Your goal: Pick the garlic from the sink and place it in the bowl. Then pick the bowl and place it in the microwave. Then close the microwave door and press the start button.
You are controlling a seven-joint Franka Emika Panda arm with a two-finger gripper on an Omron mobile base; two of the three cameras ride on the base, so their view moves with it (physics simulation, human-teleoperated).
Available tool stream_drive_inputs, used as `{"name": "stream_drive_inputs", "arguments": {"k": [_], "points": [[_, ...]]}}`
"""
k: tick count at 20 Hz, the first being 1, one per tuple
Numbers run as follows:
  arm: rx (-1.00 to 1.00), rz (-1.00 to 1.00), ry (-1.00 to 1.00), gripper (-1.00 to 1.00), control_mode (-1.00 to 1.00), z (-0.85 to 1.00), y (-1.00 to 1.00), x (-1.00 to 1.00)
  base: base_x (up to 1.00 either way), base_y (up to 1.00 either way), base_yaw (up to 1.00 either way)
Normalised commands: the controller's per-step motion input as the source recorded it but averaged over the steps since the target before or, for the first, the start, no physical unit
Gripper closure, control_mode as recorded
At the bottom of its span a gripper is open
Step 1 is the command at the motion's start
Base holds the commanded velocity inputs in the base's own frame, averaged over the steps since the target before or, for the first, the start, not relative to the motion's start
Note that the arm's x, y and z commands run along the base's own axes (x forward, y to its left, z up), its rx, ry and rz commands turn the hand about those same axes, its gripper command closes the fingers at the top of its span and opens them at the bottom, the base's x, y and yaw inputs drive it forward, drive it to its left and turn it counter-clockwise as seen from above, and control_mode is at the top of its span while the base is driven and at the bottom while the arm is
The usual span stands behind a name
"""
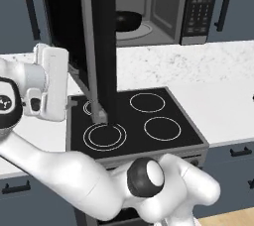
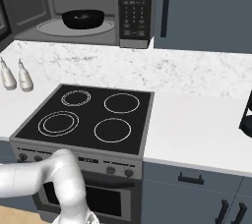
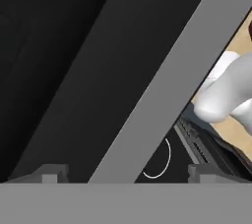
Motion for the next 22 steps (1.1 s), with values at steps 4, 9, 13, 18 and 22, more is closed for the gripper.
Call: {"name": "stream_drive_inputs", "arguments": {"k": [4,9,13,18,22], "points": [[0.02,0.19,-0.13,-1.00,-1.00,0.07,-1.00,0.00,0.00,0.00,0.00],[-0.02,0.33,-0.12,-1.00,-1.00,0.00,-1.00,0.04,0.00,0.00,0.00],[-0.06,0.34,-0.13,-1.00,-1.00,0.00,-1.00,0.44,0.00,0.00,0.00],[-0.02,0.29,-0.06,-1.00,-1.00,0.00,-0.99,0.92,0.00,0.00,0.00],[0.00,0.24,0.01,-1.00,-1.00,0.07,-0.85,1.00,0.00,0.00,0.00]]}}
